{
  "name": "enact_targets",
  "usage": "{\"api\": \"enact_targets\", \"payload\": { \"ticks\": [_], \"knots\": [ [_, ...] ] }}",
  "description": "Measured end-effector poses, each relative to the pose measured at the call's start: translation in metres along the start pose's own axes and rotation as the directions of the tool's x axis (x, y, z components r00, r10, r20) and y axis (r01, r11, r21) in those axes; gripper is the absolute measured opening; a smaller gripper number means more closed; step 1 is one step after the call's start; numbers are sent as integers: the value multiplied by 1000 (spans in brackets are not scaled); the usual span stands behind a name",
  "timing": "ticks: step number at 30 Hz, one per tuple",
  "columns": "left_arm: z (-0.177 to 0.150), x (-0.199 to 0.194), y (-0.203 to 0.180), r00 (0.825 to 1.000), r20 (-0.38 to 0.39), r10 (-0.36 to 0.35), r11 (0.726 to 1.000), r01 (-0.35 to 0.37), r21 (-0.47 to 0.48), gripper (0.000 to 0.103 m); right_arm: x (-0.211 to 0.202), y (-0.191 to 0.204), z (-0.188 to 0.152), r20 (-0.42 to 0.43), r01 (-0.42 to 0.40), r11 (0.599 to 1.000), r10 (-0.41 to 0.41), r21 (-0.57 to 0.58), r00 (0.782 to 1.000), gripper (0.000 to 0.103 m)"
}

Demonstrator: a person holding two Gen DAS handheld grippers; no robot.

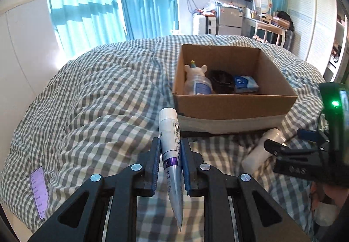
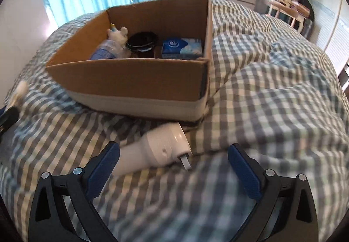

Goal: Organize objects
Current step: 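Grasp the white tube with the left gripper while the right gripper grasps the plug device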

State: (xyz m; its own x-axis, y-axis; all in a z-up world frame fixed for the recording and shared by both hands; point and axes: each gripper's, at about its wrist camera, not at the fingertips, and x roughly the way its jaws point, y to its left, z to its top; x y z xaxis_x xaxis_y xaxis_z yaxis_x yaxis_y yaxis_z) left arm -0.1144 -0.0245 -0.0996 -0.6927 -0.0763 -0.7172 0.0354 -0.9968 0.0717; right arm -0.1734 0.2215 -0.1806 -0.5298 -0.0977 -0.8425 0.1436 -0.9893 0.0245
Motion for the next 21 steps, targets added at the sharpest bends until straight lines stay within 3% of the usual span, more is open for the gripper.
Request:
{"api": "enact_targets", "payload": {
  "ticks": [4, 17, 19, 21],
  "knots": [
    [-10, 9, 7, 1000, -22, -16, 1000, 15, -26, 18, 24, 7, 3, -53, 20, 1000, -19, 19, 998, 100],
    [-22, 18, 5, 997, -49, -61, 998, 60, -19, 18, 54, 31, -15, -176, 56, 994, -73, -97, 982, 100],
    [-24, 18, 5, 997, -49, -64, 998, 64, -16, 18, 52, 34, -19, -176, 53, 992, -72, -112, 982, 97],
    [-24, 18, 5, 997, -48, -66, 998, 65, -17, 18, 44, 37, -23, -150, 44, 991, -63, -123, 987, 88]
  ]
}}
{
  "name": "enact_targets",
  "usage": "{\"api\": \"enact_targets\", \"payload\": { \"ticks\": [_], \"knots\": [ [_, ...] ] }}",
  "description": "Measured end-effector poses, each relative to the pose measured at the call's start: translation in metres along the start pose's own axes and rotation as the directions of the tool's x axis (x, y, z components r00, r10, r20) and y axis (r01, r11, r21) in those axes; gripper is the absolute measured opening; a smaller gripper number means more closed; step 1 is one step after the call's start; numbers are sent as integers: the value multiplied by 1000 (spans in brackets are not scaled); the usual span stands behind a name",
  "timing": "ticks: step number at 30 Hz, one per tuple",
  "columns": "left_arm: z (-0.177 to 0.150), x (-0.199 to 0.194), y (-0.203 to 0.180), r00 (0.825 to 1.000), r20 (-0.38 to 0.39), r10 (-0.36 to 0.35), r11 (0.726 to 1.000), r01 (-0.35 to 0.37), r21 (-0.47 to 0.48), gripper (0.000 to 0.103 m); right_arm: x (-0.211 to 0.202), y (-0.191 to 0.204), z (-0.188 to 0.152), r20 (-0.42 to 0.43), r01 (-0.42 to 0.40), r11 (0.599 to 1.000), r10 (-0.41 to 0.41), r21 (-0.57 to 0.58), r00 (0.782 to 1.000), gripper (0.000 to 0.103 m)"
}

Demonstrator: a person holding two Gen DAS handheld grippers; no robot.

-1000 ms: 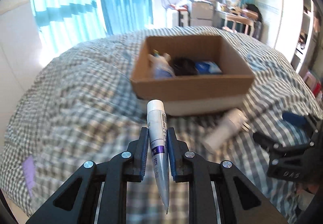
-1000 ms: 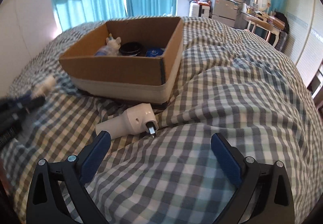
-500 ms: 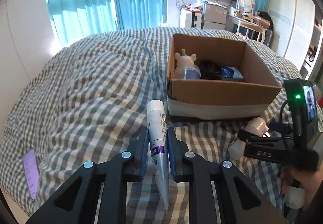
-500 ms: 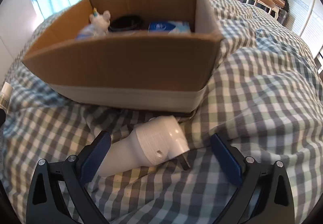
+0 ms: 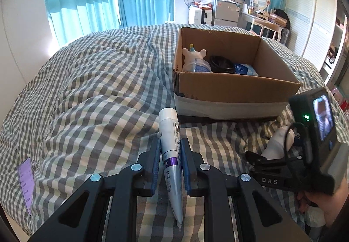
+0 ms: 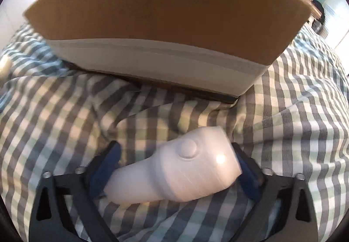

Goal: Organize objects
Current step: 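Grasp the white tube with the left gripper while the right gripper grasps the plug device, then lower the tube and plug device into the box and open both grippers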

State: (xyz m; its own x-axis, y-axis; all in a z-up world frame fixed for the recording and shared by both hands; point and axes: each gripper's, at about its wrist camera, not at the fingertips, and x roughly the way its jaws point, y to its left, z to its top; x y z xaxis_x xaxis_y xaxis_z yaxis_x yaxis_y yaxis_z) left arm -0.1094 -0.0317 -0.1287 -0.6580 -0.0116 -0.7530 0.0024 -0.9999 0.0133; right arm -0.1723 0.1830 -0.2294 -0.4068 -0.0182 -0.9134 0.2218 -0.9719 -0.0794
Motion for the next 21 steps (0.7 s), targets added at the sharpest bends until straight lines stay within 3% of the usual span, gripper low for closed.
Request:
{"api": "enact_targets", "payload": {
  "ticks": [4, 6, 16, 21],
  "knots": [
    [-2, 0, 1, 1000, -1, -5, 1000, 5, -3, 18, -21, -2, -9, 79, -26, 1000, 25, 12, 997, 67],
    [-2, 0, 0, 1000, -1, -8, 1000, 8, -1, 18, -30, -6, -12, 111, -47, 998, 44, 28, 993, 64],
    [-2, -3, -1, 1000, 1, -5, 1000, 5, 2, 18, -82, 5, -25, 281, -21, 999, 33, -46, 959, 61],
    [1, -13, -5, 1000, 13, -13, 1000, 12, 6, 18, -95, 10, -13, 303, -10, 998, 27, -59, 953, 61]
  ]
}}
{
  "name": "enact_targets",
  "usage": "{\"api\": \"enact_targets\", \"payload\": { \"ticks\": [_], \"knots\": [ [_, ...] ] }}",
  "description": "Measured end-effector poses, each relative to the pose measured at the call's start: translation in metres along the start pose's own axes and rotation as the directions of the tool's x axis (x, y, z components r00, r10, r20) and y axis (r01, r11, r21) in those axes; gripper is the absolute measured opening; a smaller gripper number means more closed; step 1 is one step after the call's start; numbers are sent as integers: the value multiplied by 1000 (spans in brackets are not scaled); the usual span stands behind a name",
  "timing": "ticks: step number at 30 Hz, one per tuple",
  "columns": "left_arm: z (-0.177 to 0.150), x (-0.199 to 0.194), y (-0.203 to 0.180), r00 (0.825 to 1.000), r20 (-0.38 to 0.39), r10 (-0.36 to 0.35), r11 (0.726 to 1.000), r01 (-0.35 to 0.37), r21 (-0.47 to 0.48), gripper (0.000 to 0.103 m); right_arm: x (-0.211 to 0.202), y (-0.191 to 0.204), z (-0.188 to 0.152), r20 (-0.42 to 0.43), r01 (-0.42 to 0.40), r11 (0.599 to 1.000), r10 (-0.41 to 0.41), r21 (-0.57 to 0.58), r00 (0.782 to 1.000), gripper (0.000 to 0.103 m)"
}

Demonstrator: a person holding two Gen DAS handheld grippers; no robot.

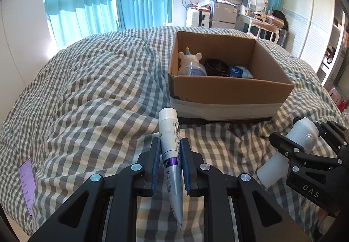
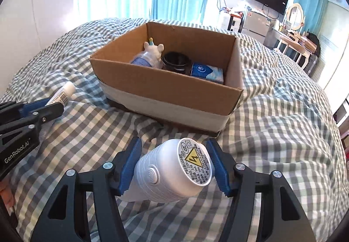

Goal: Organize objects
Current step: 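Lower the tube and plug device into the box and open both grippers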

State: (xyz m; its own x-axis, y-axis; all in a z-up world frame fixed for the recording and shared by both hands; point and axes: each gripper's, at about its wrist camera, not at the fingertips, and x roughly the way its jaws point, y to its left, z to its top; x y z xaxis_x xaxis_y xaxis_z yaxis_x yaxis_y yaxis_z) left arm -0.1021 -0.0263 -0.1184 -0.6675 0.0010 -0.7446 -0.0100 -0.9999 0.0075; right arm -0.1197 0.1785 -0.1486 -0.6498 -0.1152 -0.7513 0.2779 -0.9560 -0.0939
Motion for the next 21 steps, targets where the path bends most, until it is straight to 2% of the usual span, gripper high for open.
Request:
{"api": "enact_targets", "payload": {
  "ticks": [10, 13, 21],
  "knots": [
    [6, -30, -18, 998, 27, -60, 998, 59, 37, 18, -37, -15, -8, 33, 5, 1000, -5, 11, 999, 61],
    [12, -43, -18, 995, 33, -96, 995, 94, 40, 18, -50, -17, -4, 45, 20, 1000, -20, 0, 999, 61],
    [35, -71, -23, 988, 80, -131, 990, 125, 71, 18, -81, -22, 17, 103, 20, 1000, -18, -23, 995, 61]
  ]
}}
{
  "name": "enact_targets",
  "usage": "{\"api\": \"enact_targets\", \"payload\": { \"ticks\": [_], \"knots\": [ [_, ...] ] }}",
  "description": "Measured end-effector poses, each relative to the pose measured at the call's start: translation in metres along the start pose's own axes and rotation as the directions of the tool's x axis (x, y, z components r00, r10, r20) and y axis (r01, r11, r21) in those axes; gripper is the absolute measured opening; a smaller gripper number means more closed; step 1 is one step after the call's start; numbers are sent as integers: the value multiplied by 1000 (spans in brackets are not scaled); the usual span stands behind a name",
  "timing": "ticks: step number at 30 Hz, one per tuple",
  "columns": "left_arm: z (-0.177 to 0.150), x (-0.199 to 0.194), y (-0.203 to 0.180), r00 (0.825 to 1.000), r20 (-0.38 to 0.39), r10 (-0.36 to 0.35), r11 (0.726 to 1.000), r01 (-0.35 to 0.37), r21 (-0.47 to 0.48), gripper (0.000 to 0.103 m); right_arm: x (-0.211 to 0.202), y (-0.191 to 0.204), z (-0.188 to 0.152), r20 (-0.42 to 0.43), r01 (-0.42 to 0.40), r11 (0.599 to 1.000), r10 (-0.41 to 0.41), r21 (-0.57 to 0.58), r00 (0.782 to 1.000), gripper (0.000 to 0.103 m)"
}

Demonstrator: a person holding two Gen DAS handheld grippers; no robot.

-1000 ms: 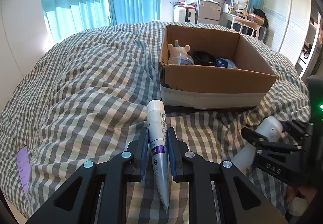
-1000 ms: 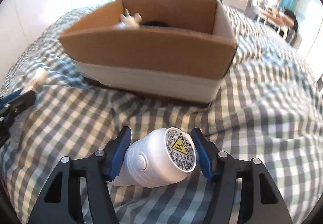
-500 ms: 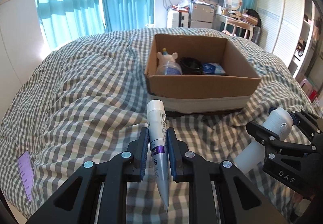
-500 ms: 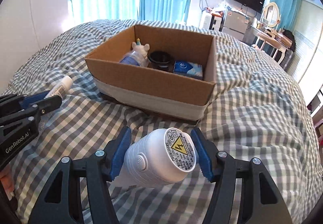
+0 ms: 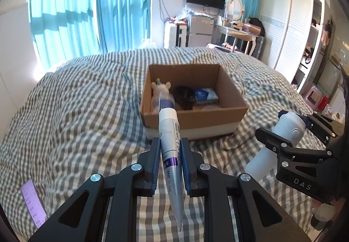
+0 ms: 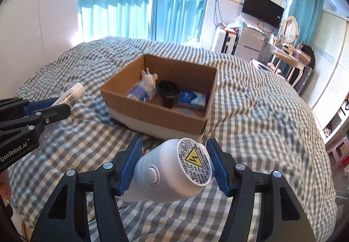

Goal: Organize objects
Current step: 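Lower the tube and plug device into the box and open both grippers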

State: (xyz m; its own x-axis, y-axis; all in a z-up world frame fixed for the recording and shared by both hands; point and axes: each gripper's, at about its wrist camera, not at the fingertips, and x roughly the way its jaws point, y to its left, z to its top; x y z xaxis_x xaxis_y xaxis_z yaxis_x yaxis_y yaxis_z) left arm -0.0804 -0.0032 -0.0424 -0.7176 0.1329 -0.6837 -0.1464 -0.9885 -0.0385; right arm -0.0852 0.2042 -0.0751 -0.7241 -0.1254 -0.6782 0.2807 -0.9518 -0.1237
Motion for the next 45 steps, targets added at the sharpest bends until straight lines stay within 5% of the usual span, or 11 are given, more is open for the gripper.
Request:
{"api": "enact_targets", "payload": {
  "ticks": [12, 26, 35, 45],
  "knots": [
    [71, 4, -2, 999, 45, -23, 999, 22, 23, 18, -9, -15, 68, 69, 5, 999, -1, -46, 998, 61],
    [136, 118, -8, 999, -51, -8, 997, 12, 77, 18, 84, -49, 144, 24, 0, 998, 2, -58, 1000, 61],
    [136, 202, -11, 988, -143, -66, 992, 80, 93, 18, 179, -65, 143, -69, -43, 995, 37, -92, 997, 61],
    [128, 245, -11, 964, -239, -117, 986, 141, 87, 18, 222, -54, 130, -133, -116, 976, 92, -187, 987, 61]
  ]
}}
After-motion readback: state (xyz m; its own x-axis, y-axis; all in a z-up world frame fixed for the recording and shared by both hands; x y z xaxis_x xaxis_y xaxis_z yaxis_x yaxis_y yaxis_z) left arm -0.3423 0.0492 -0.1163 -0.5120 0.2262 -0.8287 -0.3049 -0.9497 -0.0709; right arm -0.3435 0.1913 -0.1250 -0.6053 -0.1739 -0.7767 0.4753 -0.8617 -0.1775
